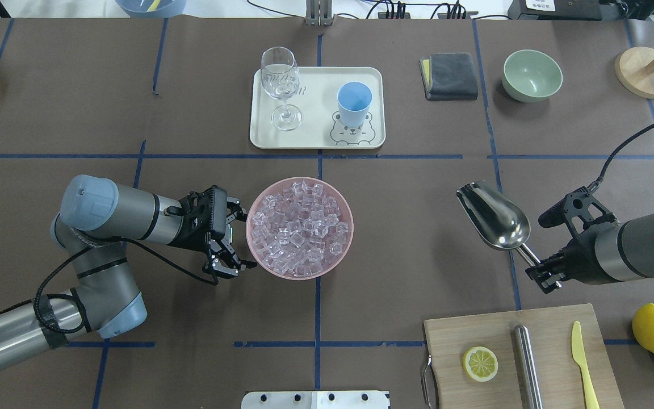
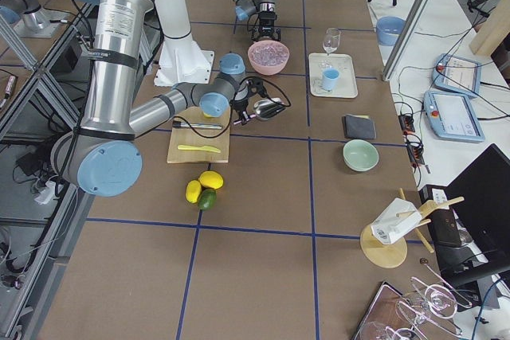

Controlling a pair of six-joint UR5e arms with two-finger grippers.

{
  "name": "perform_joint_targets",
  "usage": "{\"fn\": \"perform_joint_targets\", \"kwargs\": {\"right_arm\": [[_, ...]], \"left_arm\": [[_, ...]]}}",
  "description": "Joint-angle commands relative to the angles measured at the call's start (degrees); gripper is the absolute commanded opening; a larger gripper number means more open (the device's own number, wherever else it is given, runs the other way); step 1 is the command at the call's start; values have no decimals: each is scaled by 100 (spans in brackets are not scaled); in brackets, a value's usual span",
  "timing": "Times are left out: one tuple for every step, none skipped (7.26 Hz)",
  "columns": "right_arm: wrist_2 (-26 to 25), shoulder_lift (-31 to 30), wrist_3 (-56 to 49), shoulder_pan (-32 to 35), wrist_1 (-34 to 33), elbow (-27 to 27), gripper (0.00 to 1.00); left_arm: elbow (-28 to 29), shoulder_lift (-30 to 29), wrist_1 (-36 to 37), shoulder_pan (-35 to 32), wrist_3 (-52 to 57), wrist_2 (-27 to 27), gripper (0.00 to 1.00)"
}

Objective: Put ice in cup with scoop
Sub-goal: 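Lift the scoop with the right gripper and carry it toward the bowl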

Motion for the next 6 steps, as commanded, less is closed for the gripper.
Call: {"fn": "perform_joint_targets", "kwargs": {"right_arm": [[15, 106, -1045, 20, -29, 65, 0], [24, 315, -1049, -23, -377, 135, 0], [15, 831, -1066, -67, -1564, 414, 0], [7, 1619, -1075, -180, -3047, 669, 0], [-2, 2532, -1066, -295, -4428, 724, 0], [-98, 3568, -1049, -435, -5886, 716, 0]], "left_arm": [[0, 1, 0, 0, -7, 0, 100], [9, 1, 0, 0, -7, 0, 100], [9, 1, 0, 0, -7, 0, 100], [9, 1, 0, 0, -7, 0, 100], [9, 1, 0, 0, -7, 0, 100], [9, 1, 0, 0, -7, 0, 100]]}}
